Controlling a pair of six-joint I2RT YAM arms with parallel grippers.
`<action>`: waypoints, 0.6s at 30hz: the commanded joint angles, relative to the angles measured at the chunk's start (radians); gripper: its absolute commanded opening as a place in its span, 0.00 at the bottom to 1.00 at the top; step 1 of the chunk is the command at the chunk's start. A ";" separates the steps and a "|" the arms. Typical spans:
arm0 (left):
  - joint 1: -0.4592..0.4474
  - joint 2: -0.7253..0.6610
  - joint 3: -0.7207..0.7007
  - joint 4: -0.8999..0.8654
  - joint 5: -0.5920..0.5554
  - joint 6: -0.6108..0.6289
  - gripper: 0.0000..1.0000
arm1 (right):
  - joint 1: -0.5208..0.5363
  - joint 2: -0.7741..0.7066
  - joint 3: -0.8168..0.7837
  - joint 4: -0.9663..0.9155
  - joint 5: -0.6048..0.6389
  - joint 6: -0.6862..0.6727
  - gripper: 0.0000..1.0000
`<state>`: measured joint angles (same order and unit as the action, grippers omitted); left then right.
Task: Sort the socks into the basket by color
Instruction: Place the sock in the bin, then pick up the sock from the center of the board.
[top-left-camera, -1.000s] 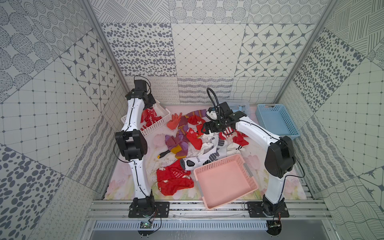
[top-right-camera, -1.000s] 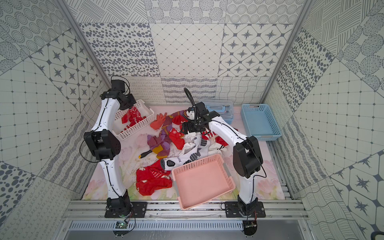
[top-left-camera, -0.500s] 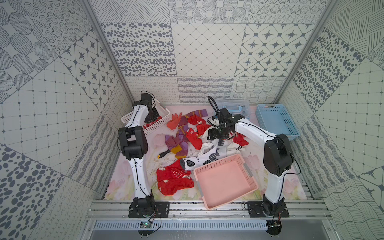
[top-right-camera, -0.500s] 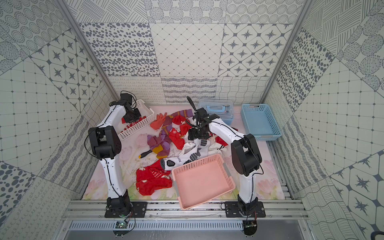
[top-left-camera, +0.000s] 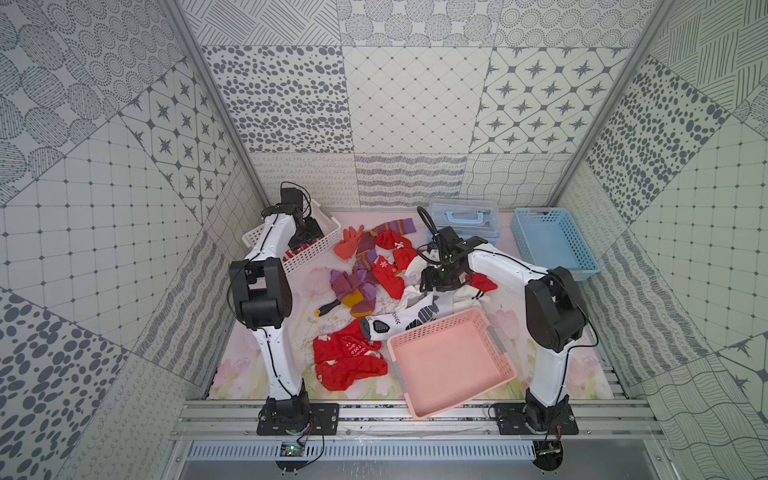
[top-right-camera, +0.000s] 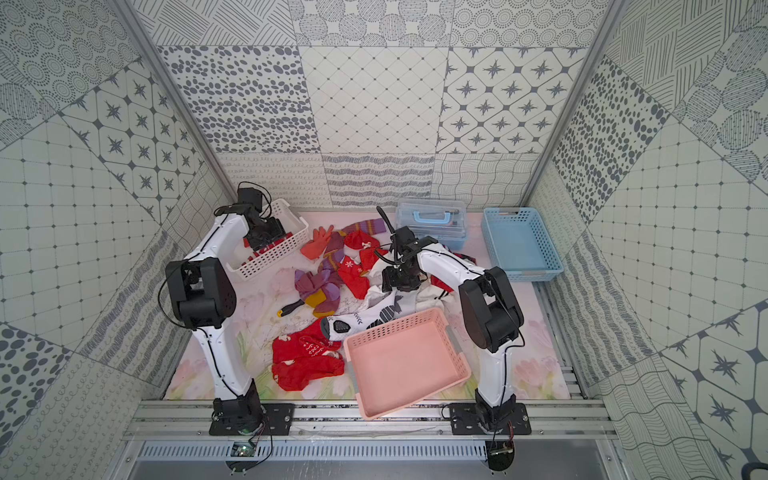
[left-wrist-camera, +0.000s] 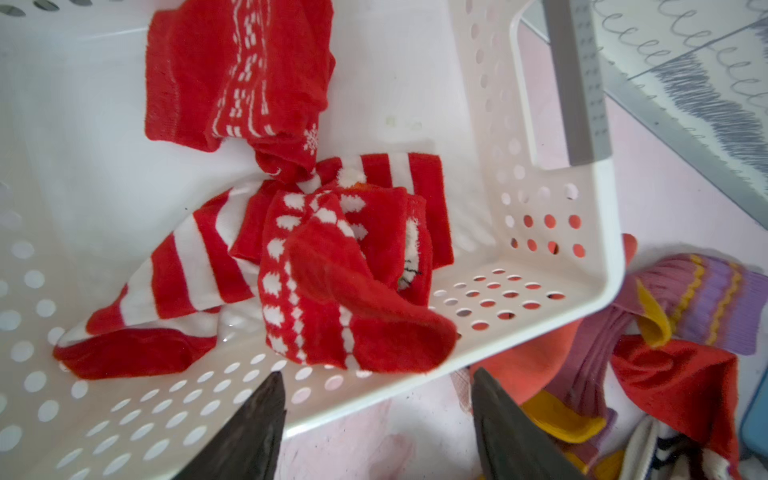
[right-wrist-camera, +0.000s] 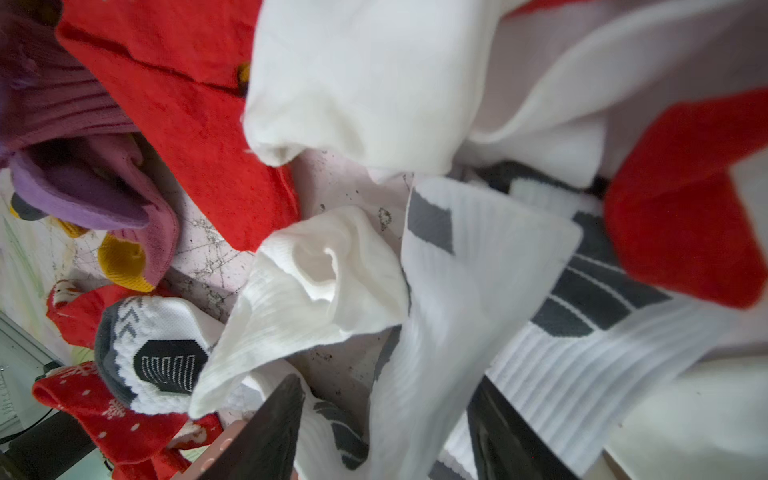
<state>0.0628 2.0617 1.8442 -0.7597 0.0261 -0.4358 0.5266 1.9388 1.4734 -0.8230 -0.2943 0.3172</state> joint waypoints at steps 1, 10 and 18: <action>-0.004 -0.078 -0.023 0.054 -0.005 0.005 0.72 | 0.003 -0.003 -0.025 0.052 -0.035 0.019 0.51; -0.013 -0.186 -0.054 0.065 -0.009 0.002 0.76 | 0.006 -0.041 -0.038 0.056 -0.042 0.022 0.03; -0.065 -0.264 -0.088 0.060 -0.014 0.012 0.85 | 0.006 -0.143 0.008 -0.001 -0.053 0.006 0.00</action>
<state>0.0242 1.8423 1.7737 -0.7216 0.0227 -0.4377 0.5285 1.8702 1.4448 -0.8074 -0.3336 0.3408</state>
